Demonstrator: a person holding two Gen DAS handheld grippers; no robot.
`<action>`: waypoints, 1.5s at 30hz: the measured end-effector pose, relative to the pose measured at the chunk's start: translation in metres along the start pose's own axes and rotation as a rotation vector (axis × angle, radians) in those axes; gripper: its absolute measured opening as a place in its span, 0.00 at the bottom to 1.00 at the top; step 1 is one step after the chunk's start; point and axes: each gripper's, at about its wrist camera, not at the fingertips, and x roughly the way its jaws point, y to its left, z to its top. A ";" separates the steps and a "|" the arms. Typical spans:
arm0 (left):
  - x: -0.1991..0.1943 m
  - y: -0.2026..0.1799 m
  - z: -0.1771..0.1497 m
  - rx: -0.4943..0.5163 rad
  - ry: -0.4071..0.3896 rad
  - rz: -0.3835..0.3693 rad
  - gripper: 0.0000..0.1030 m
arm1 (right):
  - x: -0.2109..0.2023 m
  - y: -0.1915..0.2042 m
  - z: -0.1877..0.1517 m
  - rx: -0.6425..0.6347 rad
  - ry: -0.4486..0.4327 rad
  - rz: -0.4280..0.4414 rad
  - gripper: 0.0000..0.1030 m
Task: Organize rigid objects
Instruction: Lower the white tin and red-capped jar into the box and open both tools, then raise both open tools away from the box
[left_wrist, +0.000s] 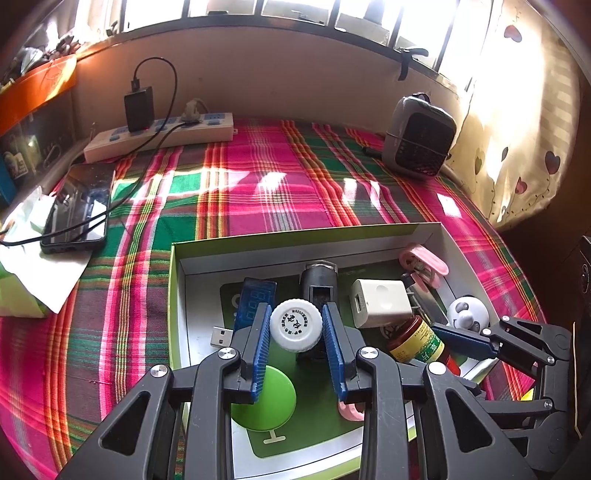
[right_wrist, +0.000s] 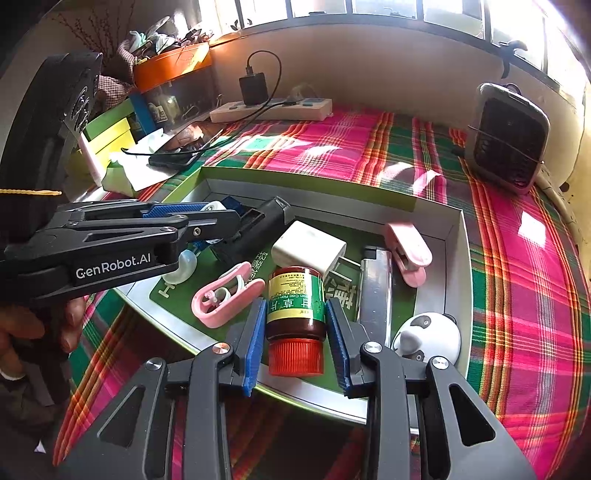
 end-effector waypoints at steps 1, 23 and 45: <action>0.000 0.000 0.000 0.001 0.000 -0.001 0.27 | 0.000 0.000 0.000 0.001 -0.001 -0.003 0.35; -0.025 -0.004 -0.006 0.005 -0.040 0.018 0.38 | -0.017 -0.003 -0.005 0.049 -0.047 -0.028 0.47; -0.081 -0.022 -0.053 0.006 -0.072 0.070 0.38 | -0.061 0.009 -0.033 0.091 -0.091 -0.057 0.52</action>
